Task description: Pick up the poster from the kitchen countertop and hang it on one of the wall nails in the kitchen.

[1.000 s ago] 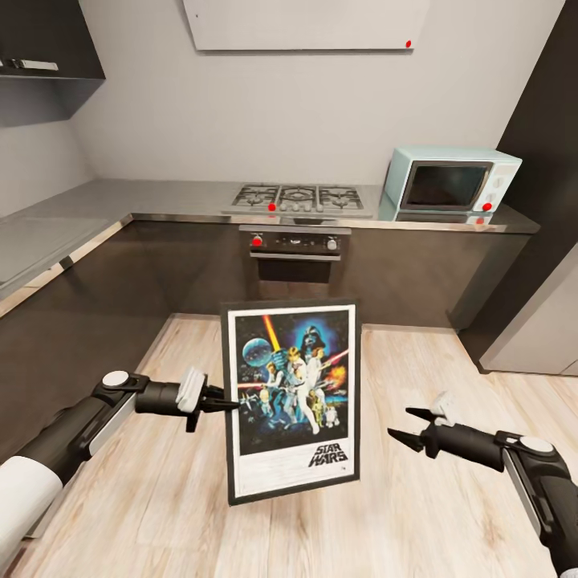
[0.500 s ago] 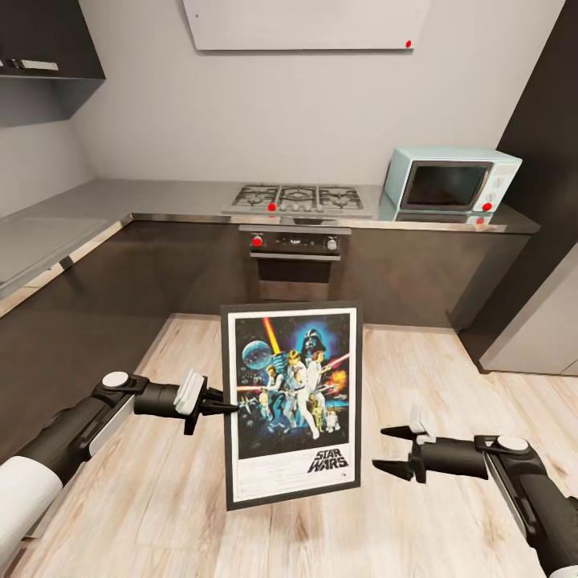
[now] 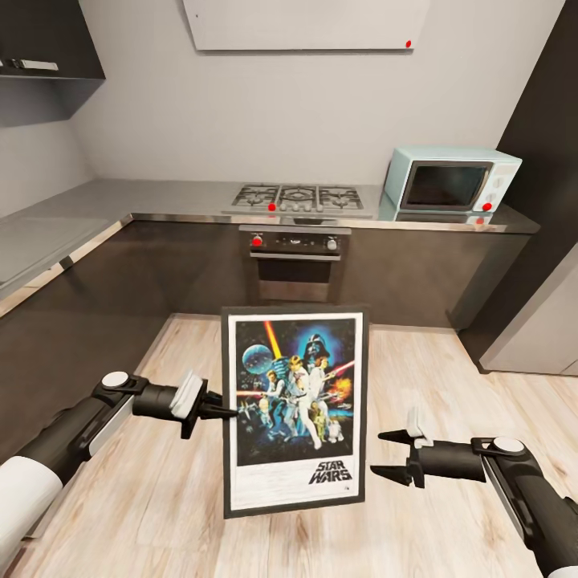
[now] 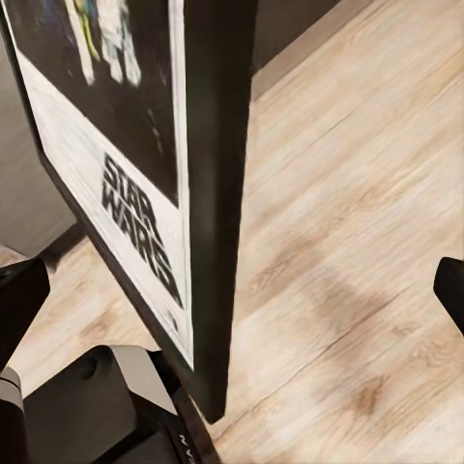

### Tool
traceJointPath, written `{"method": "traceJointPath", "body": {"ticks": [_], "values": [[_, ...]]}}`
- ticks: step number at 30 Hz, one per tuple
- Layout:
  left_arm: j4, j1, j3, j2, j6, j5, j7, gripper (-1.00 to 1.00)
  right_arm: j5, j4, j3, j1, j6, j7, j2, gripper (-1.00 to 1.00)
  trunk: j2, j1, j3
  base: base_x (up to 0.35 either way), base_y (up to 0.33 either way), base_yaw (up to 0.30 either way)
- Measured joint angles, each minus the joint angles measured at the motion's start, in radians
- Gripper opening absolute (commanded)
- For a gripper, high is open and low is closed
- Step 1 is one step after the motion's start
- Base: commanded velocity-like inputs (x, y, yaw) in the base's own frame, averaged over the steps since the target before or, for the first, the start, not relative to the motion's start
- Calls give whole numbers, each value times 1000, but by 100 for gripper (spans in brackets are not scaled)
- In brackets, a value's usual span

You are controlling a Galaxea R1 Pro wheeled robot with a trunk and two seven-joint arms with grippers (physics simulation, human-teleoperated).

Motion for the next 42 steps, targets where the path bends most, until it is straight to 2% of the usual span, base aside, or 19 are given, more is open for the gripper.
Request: {"method": "traceJointPath", "body": {"ticks": [2,9,23,26,30,42], "values": [[1,0,1,0,0,0,-26,-100,0,0,0,0,0,0,0,100,0,0,0,0,0,0],[2,0,1,0,-1,0,-49,-100,0,0,2,0,0,0,1,100,0,0,0,0,0,0],[2,0,1,0,-1,0,-51,-100,-2,6,6,4,0,48,9,100,0,0,0,0,0,0],[2,0,1,0,-1,0,-51,-100,-3,7,5,4,0,94,10,100,0,0,0,0,0,0],[2,0,1,0,-1,0,-51,-100,-4,7,4,4,0,121,11,100,0,0,0,0,0,0],[2,0,1,0,-1,0,-52,-100,-9,8,3,5,-7,135,11,100,0,0,0,0,0,0]]}}
